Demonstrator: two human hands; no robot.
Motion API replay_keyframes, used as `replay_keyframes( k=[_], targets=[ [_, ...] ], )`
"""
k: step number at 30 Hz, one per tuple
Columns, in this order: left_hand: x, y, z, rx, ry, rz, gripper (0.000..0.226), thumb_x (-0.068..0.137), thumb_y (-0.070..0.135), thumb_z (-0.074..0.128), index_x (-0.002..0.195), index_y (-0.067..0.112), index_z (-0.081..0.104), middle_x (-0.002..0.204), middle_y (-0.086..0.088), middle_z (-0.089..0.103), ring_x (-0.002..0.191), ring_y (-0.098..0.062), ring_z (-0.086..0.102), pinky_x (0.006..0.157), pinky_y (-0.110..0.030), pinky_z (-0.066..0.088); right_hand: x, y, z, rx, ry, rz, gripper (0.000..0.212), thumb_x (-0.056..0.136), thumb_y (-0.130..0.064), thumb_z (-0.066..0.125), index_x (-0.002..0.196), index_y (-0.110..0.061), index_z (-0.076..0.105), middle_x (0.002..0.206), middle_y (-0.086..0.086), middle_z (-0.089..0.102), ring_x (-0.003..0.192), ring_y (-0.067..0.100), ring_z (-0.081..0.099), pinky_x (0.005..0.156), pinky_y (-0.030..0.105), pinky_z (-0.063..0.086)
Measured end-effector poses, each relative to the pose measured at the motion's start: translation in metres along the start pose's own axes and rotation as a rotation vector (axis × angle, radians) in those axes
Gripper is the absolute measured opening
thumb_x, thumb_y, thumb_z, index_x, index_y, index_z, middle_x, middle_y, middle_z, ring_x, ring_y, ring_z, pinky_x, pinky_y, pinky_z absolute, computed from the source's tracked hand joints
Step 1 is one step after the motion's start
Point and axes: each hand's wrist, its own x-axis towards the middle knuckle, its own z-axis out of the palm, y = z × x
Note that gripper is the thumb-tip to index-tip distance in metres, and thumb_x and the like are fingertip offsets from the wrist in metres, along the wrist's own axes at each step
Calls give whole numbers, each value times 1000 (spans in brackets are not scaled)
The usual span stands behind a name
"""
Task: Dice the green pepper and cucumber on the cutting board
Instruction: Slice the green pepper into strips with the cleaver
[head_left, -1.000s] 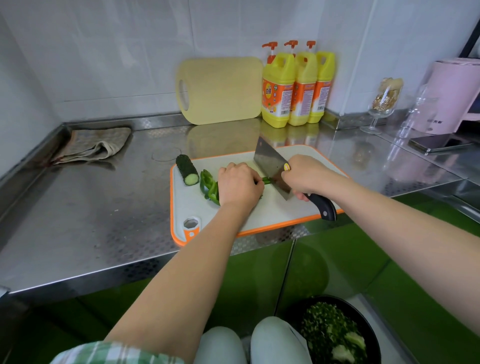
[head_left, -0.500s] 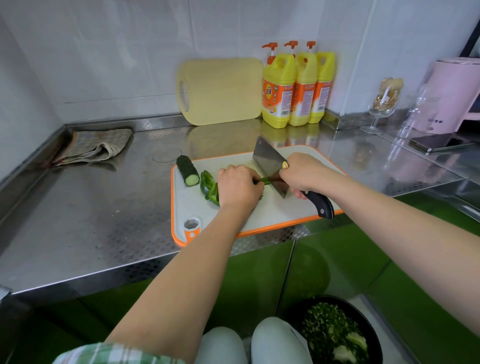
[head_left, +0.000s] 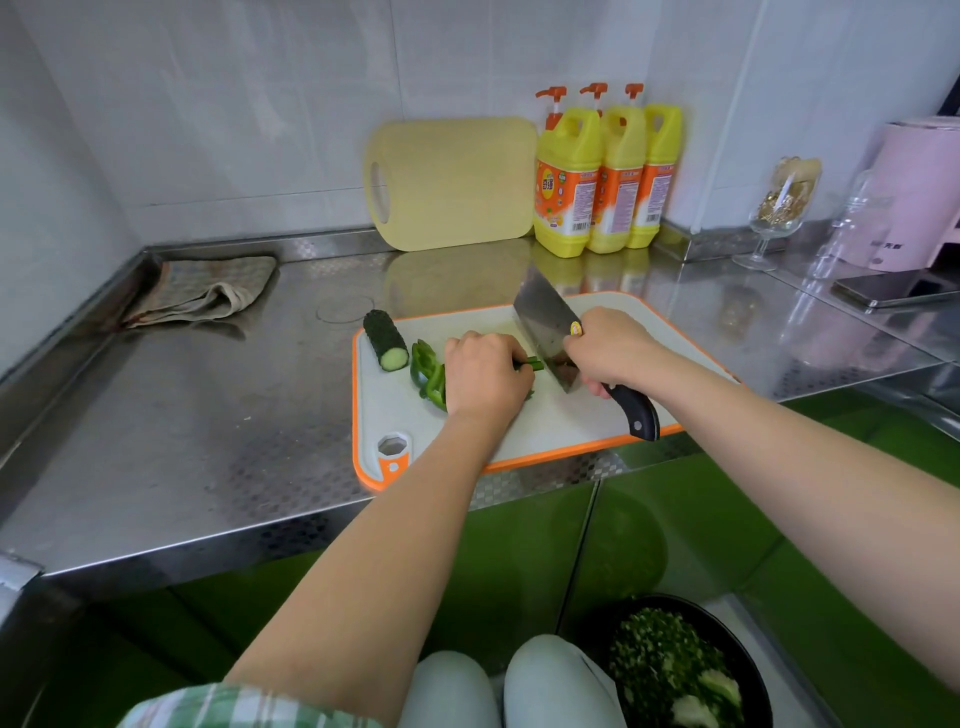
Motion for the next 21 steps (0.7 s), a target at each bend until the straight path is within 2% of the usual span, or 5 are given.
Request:
replay_keyframes(
  k=[4,10,12,17,21],
  targets=[
    [0,1,1,3,-5,-7,18,81,24,62,93,25,76,89,-3,72,94,-29,56,84,-35,33,-9,-9,-6,-146,-115,-6,30,85,2,45,59,-1,58,31,1,50,44,20,50,50,23,42],
    [-1,1,-1,0,-11,-11,19,81,24,62,91,24,77,87,-4,71,92,-28,56,83,-35,33,-9,-22,-1,-153,-109,46,33,83,2,59,51,-5,54,21,-2,39,49,21,51,53,26,44],
    [-1,1,-2,0,-15,-8,19,81,23,61,92,24,77,88,-5,72,93,-29,56,83,-35,33,-3,-15,6,7,-69,55,32,88,-1,52,56,-5,51,22,-3,41,46,21,51,48,24,43],
    [3,-1,-7,-33,-69,0,19,81,22,61,92,24,76,91,-2,72,97,-29,56,84,-35,36,-1,-1,5,107,56,7,41,96,-14,39,60,-2,54,47,10,57,46,26,55,65,31,55],
    [9,-2,-15,171,-124,62,28,82,31,62,109,27,69,102,1,68,111,-28,46,85,-36,32,-5,-8,-6,23,-21,-33,28,94,-8,42,71,0,55,46,7,56,46,20,52,49,23,44]
  ],
)
